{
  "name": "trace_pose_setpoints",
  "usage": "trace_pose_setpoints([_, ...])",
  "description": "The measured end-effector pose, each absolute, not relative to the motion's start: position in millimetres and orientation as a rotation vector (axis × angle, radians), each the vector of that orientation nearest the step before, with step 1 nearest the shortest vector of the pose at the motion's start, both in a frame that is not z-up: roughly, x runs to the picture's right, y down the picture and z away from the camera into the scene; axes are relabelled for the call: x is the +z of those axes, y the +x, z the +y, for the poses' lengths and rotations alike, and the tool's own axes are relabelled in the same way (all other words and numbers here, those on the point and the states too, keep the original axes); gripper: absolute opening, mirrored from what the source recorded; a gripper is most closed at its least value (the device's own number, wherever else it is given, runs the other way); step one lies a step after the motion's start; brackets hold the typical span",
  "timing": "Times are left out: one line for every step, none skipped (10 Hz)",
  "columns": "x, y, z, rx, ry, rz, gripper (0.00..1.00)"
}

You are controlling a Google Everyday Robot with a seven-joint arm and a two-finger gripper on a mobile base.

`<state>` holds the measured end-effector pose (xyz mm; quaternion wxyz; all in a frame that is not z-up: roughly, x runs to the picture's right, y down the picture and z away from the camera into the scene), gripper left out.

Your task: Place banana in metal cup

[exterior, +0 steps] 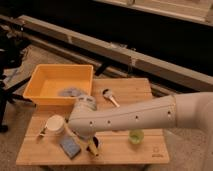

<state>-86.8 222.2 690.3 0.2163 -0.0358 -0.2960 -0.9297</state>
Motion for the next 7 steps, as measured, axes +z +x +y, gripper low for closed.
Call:
trace_pose_setpoints([689.8,-84.8,218.7,-2.574,-0.097,-0.813,0.80])
trace_pose_setpoints([689.4,-82.5,215.6,-2.570,-0.095,-0.806,0.80])
trace_pose_setpoints([688.8,-80.3,212.3,-2.565,-0.092,-0.800,0.80])
trace_pose_setpoints([686.7,-77.2,205.2,-2.558,-0.083,-0.792,0.80])
trace_pose_setpoints([682.0,-72.7,190.7,-2.544,-0.071,-0.774,0.80])
trace_pose_setpoints([680.2,-69.7,183.7,-2.541,-0.074,-0.764,0.80])
trace_pose_setpoints([680.1,-70.3,184.2,-2.542,-0.074,-0.766,0.80])
